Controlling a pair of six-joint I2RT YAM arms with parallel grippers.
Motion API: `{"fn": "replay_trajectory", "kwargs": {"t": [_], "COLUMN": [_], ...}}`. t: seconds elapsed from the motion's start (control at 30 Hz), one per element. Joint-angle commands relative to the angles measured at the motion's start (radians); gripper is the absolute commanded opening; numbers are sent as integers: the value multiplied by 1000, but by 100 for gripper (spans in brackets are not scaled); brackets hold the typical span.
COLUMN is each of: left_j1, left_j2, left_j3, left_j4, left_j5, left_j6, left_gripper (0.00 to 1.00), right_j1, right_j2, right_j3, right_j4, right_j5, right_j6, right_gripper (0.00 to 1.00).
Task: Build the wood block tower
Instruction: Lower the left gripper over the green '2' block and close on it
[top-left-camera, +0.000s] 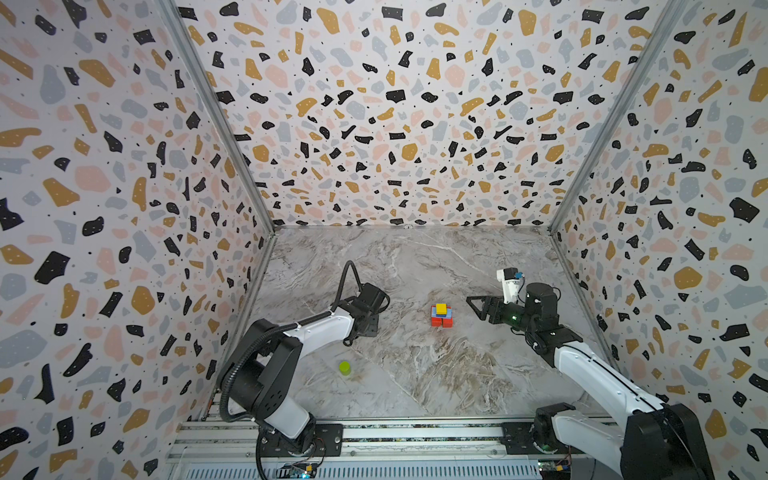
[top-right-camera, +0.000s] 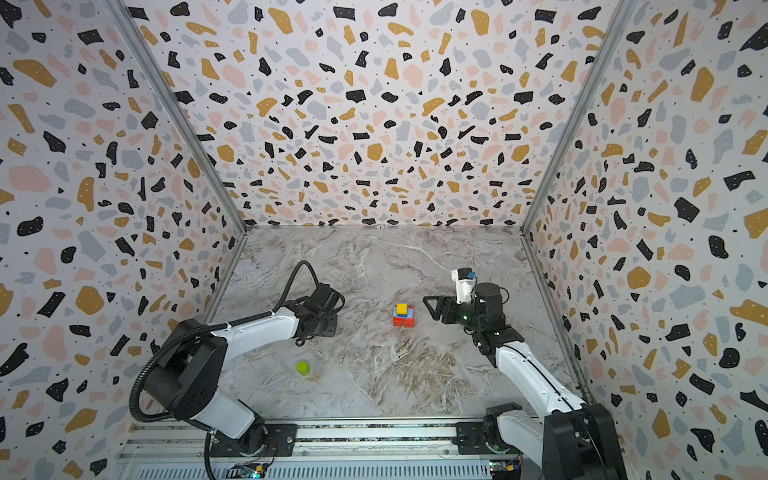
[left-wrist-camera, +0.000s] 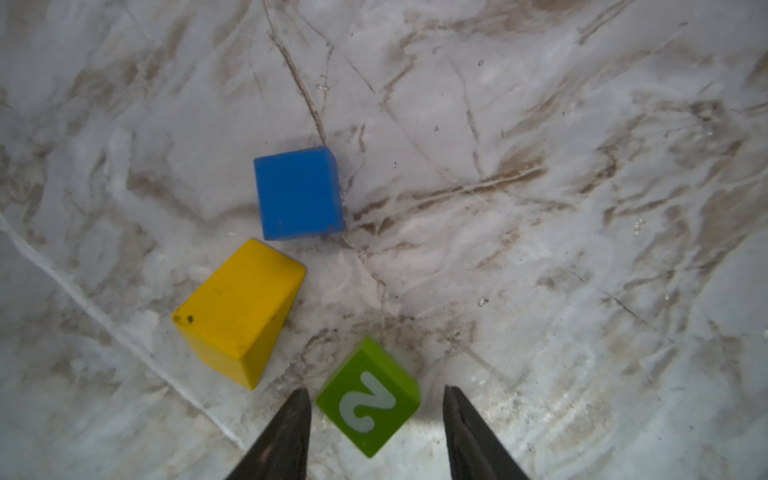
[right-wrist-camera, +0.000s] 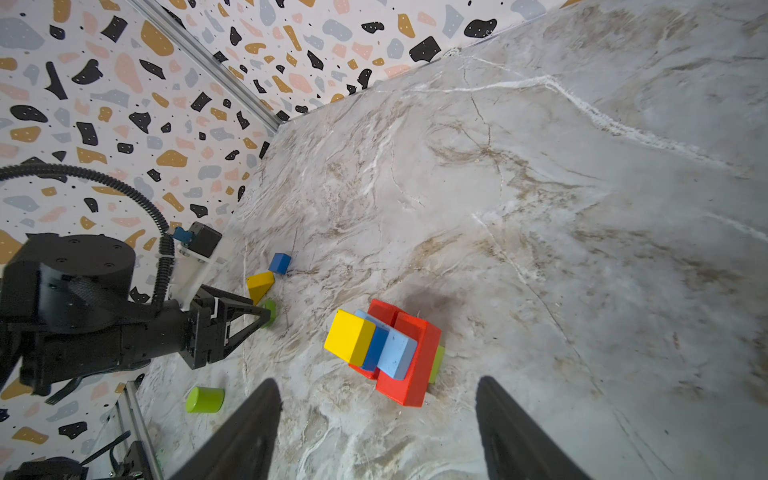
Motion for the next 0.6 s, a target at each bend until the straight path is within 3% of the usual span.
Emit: {"fn": "replay_trajectory", "kwargs": {"t": [0.0, 0.57], "left_j1": [-5, -3], "left_j2": [3, 54], "left_j3": [-16, 5], "left_j4": [19, 27], "left_j5": [-31, -86], "left_j6": [-16, -30], "left_gripper": [53, 54], "right_j1": [-4, -4], "right_j2": [-17, -6], "right_j3": [-5, -3], "right_j4": [34, 37], "right_j5": [-27, -39], "right_j6": [13, 13], "right_gripper": [76, 76]}}
